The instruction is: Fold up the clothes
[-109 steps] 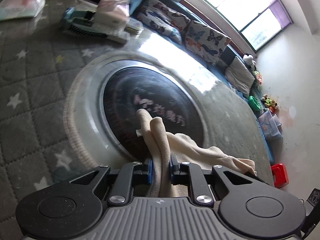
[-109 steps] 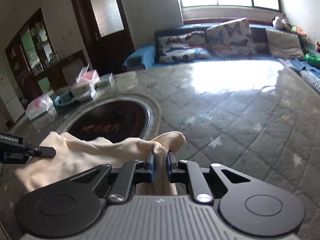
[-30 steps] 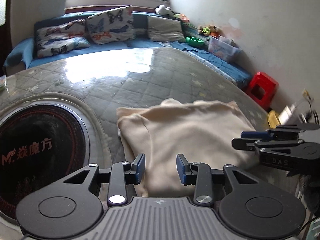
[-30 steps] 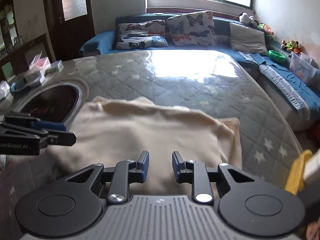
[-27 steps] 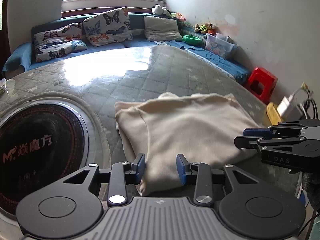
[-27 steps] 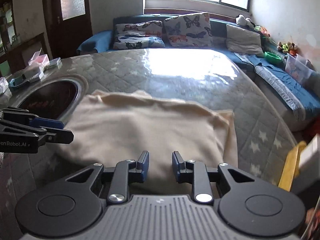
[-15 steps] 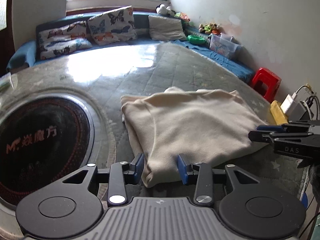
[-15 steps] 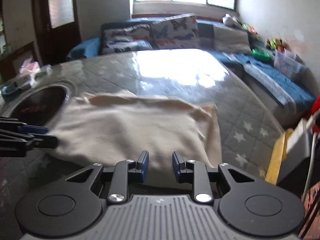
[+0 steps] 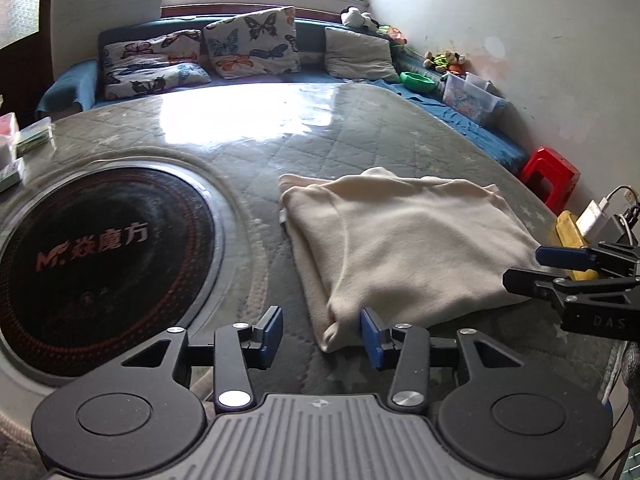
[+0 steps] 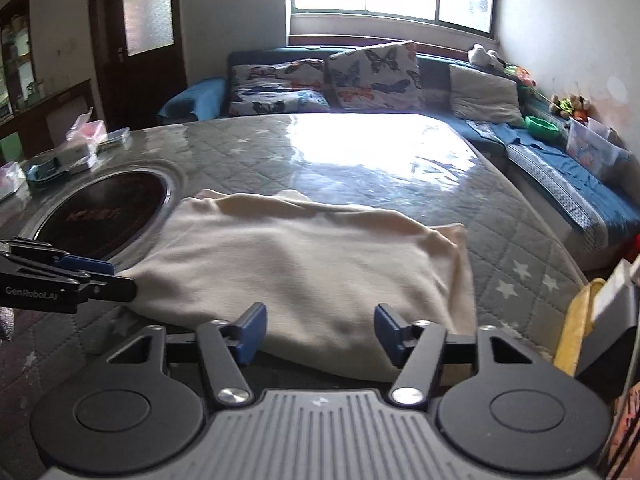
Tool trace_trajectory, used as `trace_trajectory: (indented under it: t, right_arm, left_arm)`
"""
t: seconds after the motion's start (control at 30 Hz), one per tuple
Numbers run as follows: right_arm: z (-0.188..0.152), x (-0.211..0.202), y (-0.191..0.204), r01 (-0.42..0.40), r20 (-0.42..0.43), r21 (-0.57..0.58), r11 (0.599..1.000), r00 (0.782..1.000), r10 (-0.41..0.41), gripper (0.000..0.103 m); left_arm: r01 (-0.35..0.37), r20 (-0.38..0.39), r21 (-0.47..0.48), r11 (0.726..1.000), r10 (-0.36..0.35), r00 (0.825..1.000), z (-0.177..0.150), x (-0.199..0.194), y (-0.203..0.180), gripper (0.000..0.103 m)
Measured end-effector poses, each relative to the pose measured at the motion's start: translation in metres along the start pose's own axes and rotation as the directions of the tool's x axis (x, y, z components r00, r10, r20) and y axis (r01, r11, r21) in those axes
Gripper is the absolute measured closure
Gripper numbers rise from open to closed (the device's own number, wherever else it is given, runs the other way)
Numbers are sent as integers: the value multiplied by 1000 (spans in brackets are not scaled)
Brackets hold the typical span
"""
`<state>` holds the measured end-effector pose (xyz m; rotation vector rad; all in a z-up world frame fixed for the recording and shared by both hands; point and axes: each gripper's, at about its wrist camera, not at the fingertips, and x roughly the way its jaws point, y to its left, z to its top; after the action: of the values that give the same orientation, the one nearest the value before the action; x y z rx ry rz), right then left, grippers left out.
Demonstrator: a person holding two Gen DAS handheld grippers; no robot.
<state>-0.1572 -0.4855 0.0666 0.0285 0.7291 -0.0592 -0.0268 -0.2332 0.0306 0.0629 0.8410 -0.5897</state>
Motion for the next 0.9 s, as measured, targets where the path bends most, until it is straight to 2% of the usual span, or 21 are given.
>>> trace_trajectory:
  t: [0.13, 0.3, 0.37, 0.47, 0.57, 0.67, 0.8, 0.9]
  right_arm:
    - [1, -1, 10, -18, 8, -15, 1000, 1000, 18, 27]
    - [3, -2, 24, -36, 19, -33, 999, 999, 37, 25]
    - [4, -2, 29, -41, 21, -38, 998, 999, 42, 19]
    - [5, -1, 37, -48, 28, -48, 998, 998, 49, 18]
    - [7, 0, 45, -53, 33, -55, 997, 998, 55, 15]
    - [10, 2, 55, -66, 39, -67, 996, 997, 69, 14]
    - [13, 4, 66, -81, 40, -83, 993, 996, 84, 13]
    - [15, 6, 76, -82, 45, -102, 991, 995, 87, 5]
  left_arm:
    - [-18, 9, 1, 1000, 18, 1000, -4, -8, 3, 50]
    - [-48, 13, -12, 999, 48, 999, -9, -16, 11, 48]
    - [-56, 19, -20, 998, 56, 998, -10, -20, 15, 46]
    - [-68, 32, -32, 997, 70, 997, -12, -27, 21, 41]
    - [-89, 48, -40, 995, 91, 995, -13, -34, 27, 32]
    - [-112, 63, -45, 993, 114, 991, -15, -41, 33, 30]
    - [-141, 79, -56, 988, 145, 986, -19, -50, 43, 21]
    - [-154, 89, -73, 985, 160, 983, -22, -56, 51, 12]
